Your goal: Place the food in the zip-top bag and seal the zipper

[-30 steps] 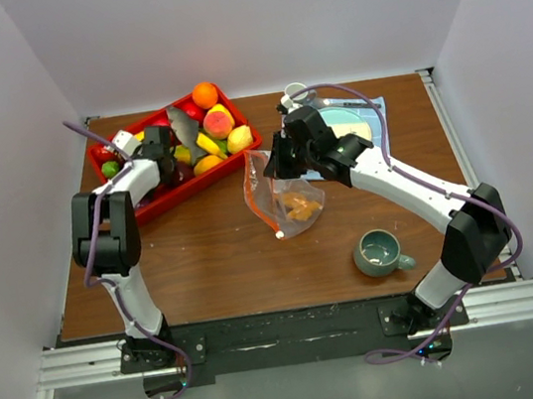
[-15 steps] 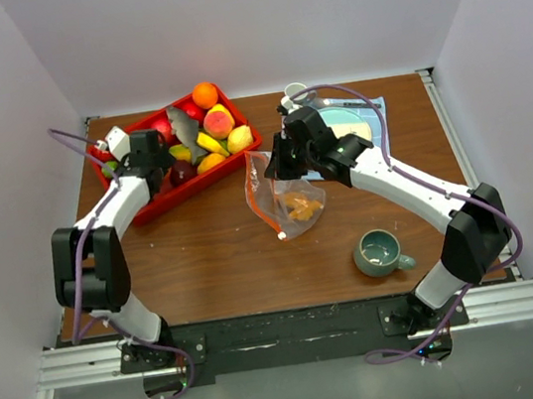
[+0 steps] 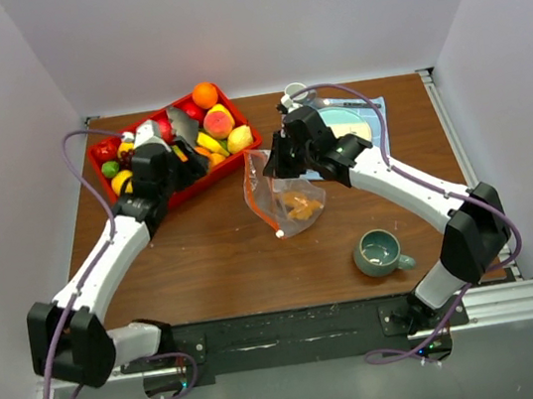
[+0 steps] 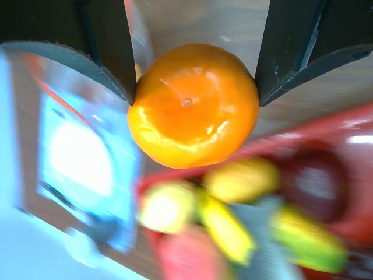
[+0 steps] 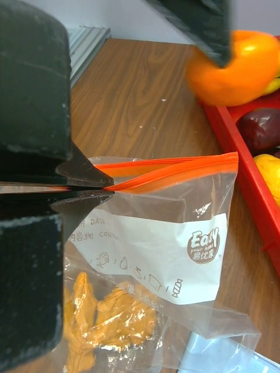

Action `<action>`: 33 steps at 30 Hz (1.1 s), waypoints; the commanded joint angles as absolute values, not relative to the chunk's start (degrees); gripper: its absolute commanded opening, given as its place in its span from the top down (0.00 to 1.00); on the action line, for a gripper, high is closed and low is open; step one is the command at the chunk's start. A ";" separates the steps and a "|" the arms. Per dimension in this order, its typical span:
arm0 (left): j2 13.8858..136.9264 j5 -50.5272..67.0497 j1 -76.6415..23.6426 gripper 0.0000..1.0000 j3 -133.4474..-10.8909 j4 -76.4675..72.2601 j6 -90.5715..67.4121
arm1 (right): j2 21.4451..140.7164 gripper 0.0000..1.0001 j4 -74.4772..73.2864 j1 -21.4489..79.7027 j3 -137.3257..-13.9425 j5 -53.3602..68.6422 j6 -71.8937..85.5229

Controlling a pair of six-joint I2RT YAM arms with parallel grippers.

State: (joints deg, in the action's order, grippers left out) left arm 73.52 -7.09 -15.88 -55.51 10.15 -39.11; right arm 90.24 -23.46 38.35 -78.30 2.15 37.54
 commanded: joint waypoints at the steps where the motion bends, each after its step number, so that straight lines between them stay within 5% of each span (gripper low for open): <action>1: 66.46 2.89 -21.69 0.88 -54.14 6.94 -38.49 | 90.35 1.00 -20.83 38.67 -79.89 0.09 38.76; 15: 69.07 6.95 -32.86 0.88 -46.76 -7.19 -47.20 | 87.45 1.00 -20.13 38.67 -79.02 -2.11 41.75; 25: 76.64 0.18 -36.91 0.89 -51.32 -1.85 -45.36 | 82.18 1.00 -21.00 38.67 -78.58 -1.58 42.54; 33: 75.15 -0.62 -38.06 0.27 -53.35 -0.62 -44.38 | 82.18 1.00 -21.80 38.67 -77.78 -1.93 42.19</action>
